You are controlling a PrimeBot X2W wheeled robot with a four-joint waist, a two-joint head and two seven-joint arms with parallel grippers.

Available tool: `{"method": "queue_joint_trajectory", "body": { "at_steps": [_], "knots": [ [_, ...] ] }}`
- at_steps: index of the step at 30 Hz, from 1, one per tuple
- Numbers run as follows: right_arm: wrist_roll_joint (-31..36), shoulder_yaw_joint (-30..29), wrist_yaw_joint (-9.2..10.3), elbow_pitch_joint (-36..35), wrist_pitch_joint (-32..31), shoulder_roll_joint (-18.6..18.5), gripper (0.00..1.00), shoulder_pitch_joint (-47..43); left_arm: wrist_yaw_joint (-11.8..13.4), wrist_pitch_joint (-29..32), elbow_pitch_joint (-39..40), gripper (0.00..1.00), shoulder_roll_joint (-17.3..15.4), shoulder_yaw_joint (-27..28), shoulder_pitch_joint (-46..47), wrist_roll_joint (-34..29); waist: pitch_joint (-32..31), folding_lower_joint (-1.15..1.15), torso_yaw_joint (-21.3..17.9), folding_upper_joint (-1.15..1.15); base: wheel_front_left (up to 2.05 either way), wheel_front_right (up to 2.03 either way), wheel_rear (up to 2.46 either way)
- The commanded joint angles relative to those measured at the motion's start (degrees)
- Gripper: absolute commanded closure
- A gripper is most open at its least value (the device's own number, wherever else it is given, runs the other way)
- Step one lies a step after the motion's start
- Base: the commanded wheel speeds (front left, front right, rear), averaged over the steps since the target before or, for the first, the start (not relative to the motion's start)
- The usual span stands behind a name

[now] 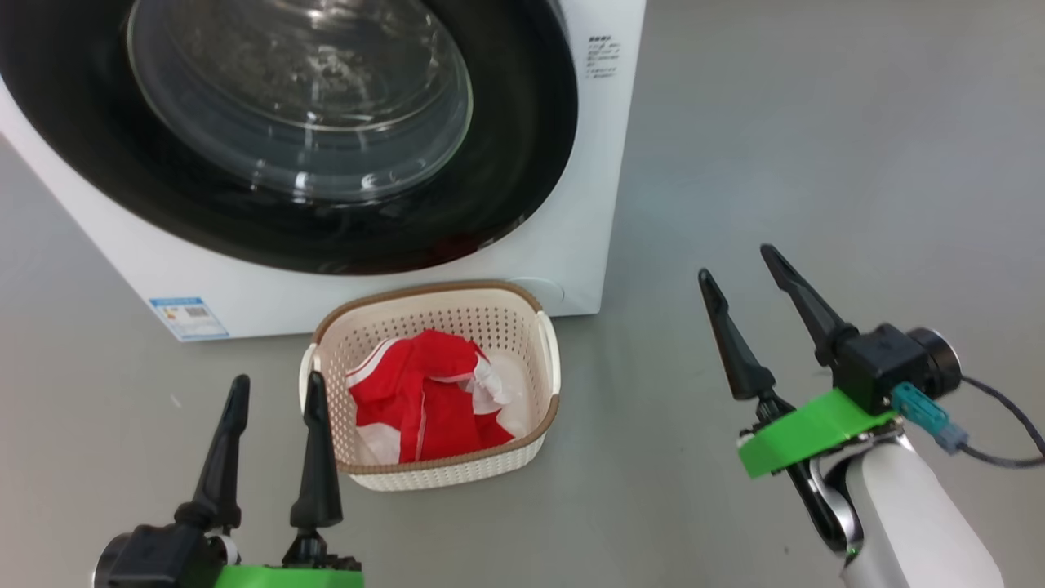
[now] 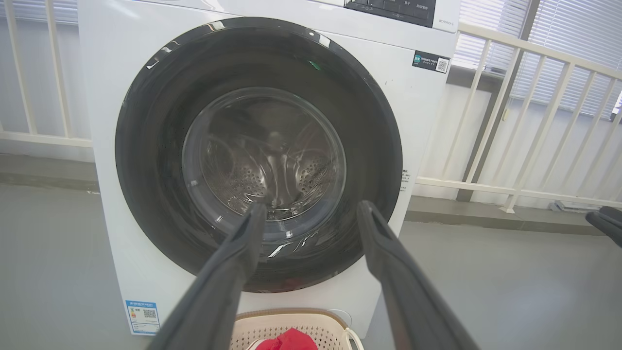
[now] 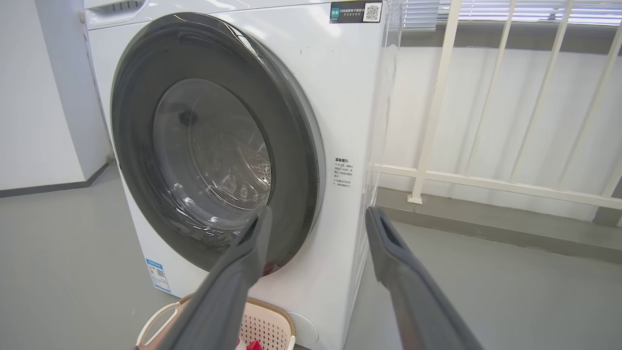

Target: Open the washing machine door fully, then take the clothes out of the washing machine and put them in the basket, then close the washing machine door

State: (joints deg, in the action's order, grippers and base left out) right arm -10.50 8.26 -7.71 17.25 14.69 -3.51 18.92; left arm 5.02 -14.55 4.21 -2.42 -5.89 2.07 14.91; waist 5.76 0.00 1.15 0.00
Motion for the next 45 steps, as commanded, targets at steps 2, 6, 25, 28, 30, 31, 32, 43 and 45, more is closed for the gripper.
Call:
{"method": "queue_joint_trajectory", "body": {
  "at_steps": [2, 6, 25, 28, 30, 31, 32, 43, 45],
  "knots": [
    [0.13, 0.2, 0.22, -2.35, 0.31, 0.46, 0.0, -1.13, 0.12, -0.45, 1.94, 0.0, -0.46, 2.37, 0.05, -0.94, -1.88, 0.0, -1.55, 0.0, 0.0, 0.0, 0.0],
    [0.54, -1.1, 0.22, -4.47, 0.31, 0.56, 0.0, -4.32, 0.29, -0.45, 2.57, 0.0, -0.46, 2.86, -0.85, -1.75, -2.81, 0.0, -1.78, 0.0, 0.0, 0.0, 0.0],
    [0.32, -3.38, 0.22, -9.78, 0.31, 0.63, 0.0, -14.23, 0.76, -0.45, 1.92, 0.0, -0.46, 4.44, -6.17, -1.6, -6.12, 0.0, -4.17, 0.0, 0.0, 0.0, 0.0],
    [0.23, -3.3, 0.22, -9.89, 0.31, 0.63, 0.0, -14.22, 0.92, -0.45, 1.76, 0.0, -0.46, 4.35, -6.21, -1.37, -6.17, 0.0, -4.35, 0.0, 0.0, 0.0, 0.0],
    [0.18, -3.28, 0.22, -9.9, 0.31, 0.63, 0.0, -14.2, 0.94, -0.45, 1.76, 0.0, -0.46, 4.27, -6.22, -1.24, -6.2, 0.0, -4.38, 0.0, 0.0, 0.0, 0.0],
    [0.14, -3.26, 0.22, -9.9, 0.31, 0.63, 0.0, -14.2, 0.93, -0.45, 1.78, 0.0, -0.46, 4.19, -6.27, -1.15, -6.24, 0.0, -4.39, 0.0, 0.0, 0.0, 0.0],
    [0.11, -3.24, 0.22, -9.88, 0.31, 0.63, 0.0, -14.21, 0.93, -0.45, 1.82, 0.0, -0.46, 4.14, -6.31, -1.12, -6.26, 0.0, -4.38, 0.0, 0.0, 0.0, 0.0],
    [0.31, -3.71, -0.01, -5.39, -0.08, 0.61, 1.0, -16.49, 0.56, 0.39, -2.05, 1.0, 0.07, 1.83, -7.2, -1.01, -6.22, 0.0, -4.18, 0.0, 0.0, 0.0, 0.0],
    [0.06, -3.69, -0.01, -4.02, -0.13, 0.61, 1.0, -17.5, 0.54, 0.47, -3.32, 1.0, 0.1, 1.78, -7.3, -0.78, -6.2, 0.0, -4.18, 0.0, 0.0, 0.0, 0.0]
  ]
}}
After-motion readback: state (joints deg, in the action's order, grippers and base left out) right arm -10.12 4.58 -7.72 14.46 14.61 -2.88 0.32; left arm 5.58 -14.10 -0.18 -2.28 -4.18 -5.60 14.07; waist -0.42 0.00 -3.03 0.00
